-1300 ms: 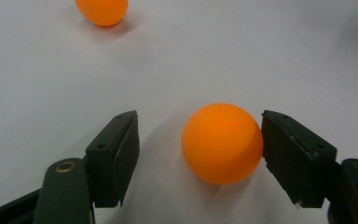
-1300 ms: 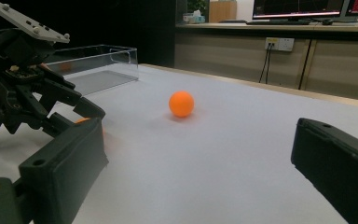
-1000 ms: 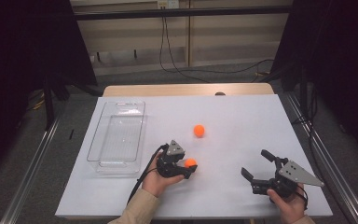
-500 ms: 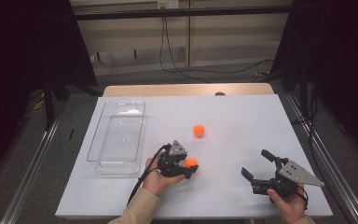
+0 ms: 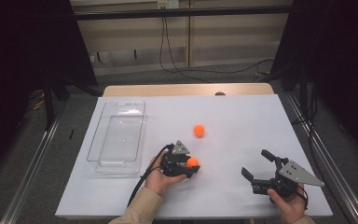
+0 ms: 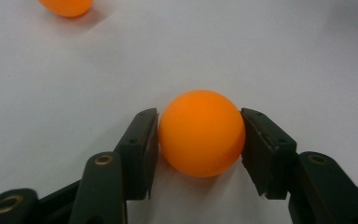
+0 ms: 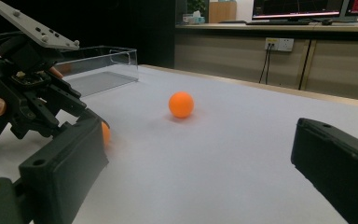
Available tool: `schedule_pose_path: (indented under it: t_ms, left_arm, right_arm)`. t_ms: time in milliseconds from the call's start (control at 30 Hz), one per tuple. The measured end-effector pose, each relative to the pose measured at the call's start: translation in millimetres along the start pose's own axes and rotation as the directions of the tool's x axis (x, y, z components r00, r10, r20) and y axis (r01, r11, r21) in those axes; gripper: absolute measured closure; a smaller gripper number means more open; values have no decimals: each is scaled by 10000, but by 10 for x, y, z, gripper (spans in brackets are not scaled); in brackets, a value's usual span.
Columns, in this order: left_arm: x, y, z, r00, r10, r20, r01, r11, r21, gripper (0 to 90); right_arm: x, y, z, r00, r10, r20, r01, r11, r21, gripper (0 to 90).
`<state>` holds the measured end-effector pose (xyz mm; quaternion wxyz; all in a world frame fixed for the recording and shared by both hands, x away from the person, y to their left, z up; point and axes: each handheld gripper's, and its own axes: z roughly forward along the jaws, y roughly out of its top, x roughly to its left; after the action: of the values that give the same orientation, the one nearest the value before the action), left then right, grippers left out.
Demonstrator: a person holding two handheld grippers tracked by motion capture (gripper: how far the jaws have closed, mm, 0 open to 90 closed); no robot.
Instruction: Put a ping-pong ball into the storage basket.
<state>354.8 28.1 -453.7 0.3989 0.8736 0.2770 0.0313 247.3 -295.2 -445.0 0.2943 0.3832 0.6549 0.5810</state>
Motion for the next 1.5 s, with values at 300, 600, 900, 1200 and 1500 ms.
schedule_pose_path:
  t_ms: [300,600,900,1200,1500]
  left_arm:
    - [0,3,30,9998,156,-87,-156,9999,-1,507]
    - [42,12,-39,9999,-134,95,135,9999,-92,510]
    - [92,25,-168,9979,-440,476,456,9984,-332,512]
    - [67,73,-296,9974,-176,692,202,9991,-371,513]
    - [94,94,-389,9966,-280,780,309,9989,-354,513]
  right_arm:
    - [1,0,-1,10000,-10,-4,10,10000,9,26]
    - [0,1,-1,10000,-14,-10,14,10000,6,27]
    - [-1,1,-3,10000,-20,-3,20,10000,9,27]
    - [4,7,-2,10000,-52,3,52,10000,-7,28]
    - [6,13,0,10000,-70,-13,70,10000,-25,29]
